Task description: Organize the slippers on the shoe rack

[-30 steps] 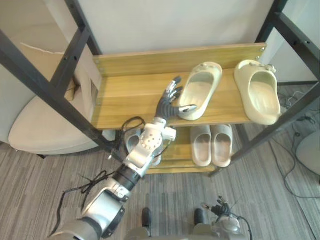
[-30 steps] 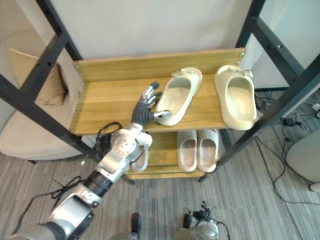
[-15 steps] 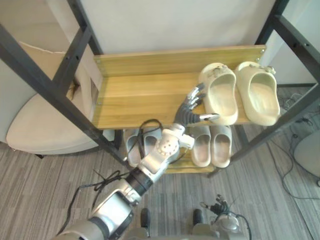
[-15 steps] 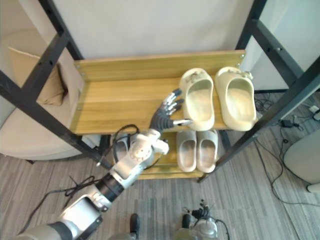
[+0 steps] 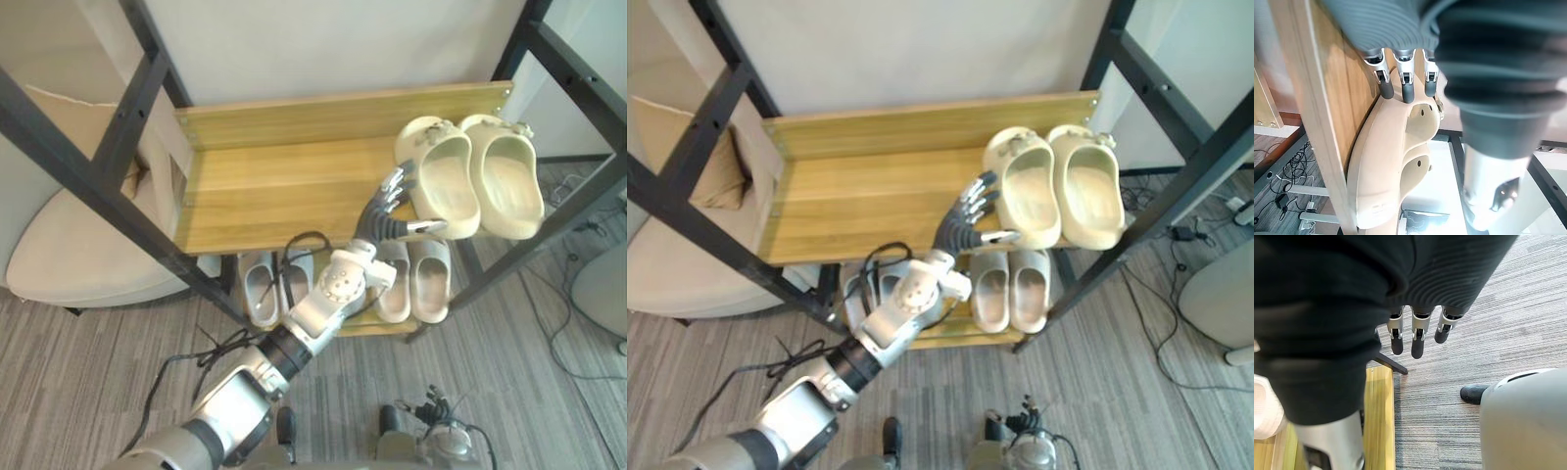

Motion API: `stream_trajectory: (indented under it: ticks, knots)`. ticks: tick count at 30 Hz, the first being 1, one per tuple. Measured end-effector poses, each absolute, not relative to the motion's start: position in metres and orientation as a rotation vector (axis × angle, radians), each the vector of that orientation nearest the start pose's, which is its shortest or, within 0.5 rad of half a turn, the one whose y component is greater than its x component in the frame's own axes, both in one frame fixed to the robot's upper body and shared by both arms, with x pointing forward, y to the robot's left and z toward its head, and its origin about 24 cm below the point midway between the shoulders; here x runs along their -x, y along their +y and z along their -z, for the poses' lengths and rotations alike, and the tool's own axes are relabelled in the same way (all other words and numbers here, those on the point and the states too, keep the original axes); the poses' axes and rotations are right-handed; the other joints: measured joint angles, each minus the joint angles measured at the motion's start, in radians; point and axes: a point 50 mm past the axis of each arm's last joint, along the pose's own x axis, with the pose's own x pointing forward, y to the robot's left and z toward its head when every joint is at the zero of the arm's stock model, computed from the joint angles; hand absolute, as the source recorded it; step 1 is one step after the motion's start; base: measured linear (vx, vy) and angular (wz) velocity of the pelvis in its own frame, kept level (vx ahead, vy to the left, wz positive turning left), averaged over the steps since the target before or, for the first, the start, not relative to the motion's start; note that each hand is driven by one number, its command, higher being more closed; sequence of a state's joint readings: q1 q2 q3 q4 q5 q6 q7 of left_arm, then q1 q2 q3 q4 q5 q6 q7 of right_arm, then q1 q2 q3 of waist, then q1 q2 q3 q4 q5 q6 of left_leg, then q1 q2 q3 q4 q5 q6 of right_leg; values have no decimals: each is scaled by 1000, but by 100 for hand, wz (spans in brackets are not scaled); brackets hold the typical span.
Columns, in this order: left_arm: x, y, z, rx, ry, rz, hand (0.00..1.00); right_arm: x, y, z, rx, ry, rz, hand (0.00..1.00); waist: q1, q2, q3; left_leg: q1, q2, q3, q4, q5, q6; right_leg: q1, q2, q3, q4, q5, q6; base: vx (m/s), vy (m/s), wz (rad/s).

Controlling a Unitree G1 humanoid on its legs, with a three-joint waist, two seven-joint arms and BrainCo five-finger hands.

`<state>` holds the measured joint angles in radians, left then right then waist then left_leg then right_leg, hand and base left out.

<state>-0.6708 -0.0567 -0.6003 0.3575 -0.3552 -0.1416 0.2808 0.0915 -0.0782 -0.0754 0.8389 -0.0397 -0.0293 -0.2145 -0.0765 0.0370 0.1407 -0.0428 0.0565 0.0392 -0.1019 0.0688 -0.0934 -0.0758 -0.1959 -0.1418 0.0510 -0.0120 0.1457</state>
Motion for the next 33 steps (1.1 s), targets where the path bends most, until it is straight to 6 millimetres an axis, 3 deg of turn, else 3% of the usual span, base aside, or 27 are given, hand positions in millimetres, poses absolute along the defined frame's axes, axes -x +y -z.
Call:
stream_trajectory:
  ticks: [5, 12, 17, 19, 25, 33]
  knots:
    - [-311, -28, -156, 164, -315, 476, 0, -133, -204, 136, 170, 890, 307, 0, -1, 1, -7, -1, 0, -3, 0, 0, 0, 1, 0, -2, 0, 0, 0, 0, 0, 1]
    - [-319, -8, -173, 178, -383, 422, 0, -130, -204, 138, 170, 901, 304, 0, -4, 7, -31, -6, -6, -21, 0, 1, 1, 5, 0, -15, -5, 0, 0, 4, 5, 5]
    - [-301, 9, -214, 239, -573, 475, 0, -129, -204, 139, 167, 908, 292, 0, 4, 7, -32, -11, -12, -56, 0, 4, 5, 18, -3, -39, -11, -1, 1, -1, 3, 12]
    - [-294, 12, -219, 273, -608, 501, 0, -127, -203, 140, 168, 921, 286, 0, 6, 7, -39, -11, -14, -65, 0, 4, 5, 27, -4, -49, -17, -2, 2, 2, 6, 17]
    - [-277, 27, -206, 344, -597, 522, 0, -124, -202, 145, 175, 959, 260, 0, 22, 10, -57, -11, -14, -87, 0, 4, 5, 43, -3, -67, -21, -9, -4, 6, -2, 12]
    - [-246, 40, -164, 393, -467, 607, 0, -126, -201, 146, 225, 960, 203, 0, 31, 11, -58, -10, -14, -108, 0, 4, 5, 55, -2, -85, -21, -14, -5, 4, -5, 7]
